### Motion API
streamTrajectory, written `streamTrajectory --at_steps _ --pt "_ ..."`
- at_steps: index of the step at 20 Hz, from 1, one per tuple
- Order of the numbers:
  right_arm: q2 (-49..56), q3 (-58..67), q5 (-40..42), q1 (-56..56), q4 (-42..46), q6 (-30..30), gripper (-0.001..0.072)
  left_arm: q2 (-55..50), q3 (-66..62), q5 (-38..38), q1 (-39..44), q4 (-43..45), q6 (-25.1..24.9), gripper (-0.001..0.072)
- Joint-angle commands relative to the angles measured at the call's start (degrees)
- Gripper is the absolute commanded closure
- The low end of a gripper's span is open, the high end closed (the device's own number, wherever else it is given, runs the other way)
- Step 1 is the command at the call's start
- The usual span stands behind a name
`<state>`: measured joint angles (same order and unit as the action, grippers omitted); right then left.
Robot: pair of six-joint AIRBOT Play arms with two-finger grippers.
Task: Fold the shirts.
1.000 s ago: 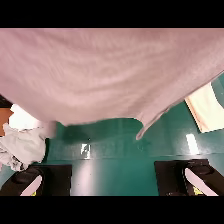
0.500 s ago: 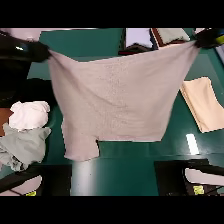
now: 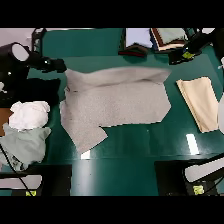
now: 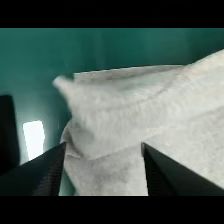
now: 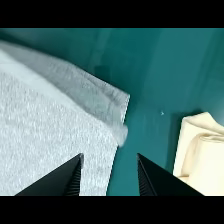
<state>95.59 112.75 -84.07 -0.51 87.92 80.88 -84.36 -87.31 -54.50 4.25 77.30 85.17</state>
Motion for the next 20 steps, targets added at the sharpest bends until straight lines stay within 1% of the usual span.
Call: streamTrajectory --at_steps 1,2,3,4,5,7,9,11,14,17,20 --pt "-0.3 0.3 -0.9 1.5 -5.0 0.1 0.0316 0.4 -2.1 -10.6 -4.8 -0.2 1.4 0.015" --pt "-1.1 0.2 -2.5 2.5 -8.8 0.1 0.0324 1.5 -1.4 -14.1 -6.4 -0.1 1.4 0.015" --pt "-2.6 -1.4 -3.2 3.7 -12.7 0.0 0.0324 3.2 0.7 -16.1 -7.7 -0.1 1.4 0.015" --pt "-4.5 -4.1 -3.0 4.5 -15.5 -0.3 0.0325 5.8 5.1 -16.4 -8.9 -0.1 1.4 0.0149" --pt "-7.0 -7.8 -2.6 5.2 -17.9 -0.5 0.0325 9.1 11.0 -15.8 -9.6 -0.1 1.4 0.015" --pt "-11.8 -15.7 -1.4 5.5 -19.5 -1.3 0.0325 15.2 23.7 -13.6 -9.7 -0.2 1.4 0.015" --pt "-16.6 -23.5 0.7 4.8 -19.4 -1.5 0.0325 20.3 35.6 -10.8 -9.7 -3.0 1.4 0.015" --pt "-20.7 -29.7 3.6 3.6 -19.4 -1.5 0.0325 23.5 44.9 -7.8 -9.7 -4.7 1.4 0.015" --pt "-24.7 -35.4 6.7 1.8 -19.4 -1.4 0.0325 23.7 51.1 -4.3 -9.7 -8.7 1.4 0.015" --pt "-26.4 -37.7 7.4 0.8 -19.4 -1.4 0.0325 23.6 53.5 0.9 -9.3 -14.3 1.3 0.015" --pt "-26.4 -37.7 7.0 0.8 -19.5 -1.4 0.0325 22.9 53.6 3.5 -5.0 -14.8 1.4 0.015"
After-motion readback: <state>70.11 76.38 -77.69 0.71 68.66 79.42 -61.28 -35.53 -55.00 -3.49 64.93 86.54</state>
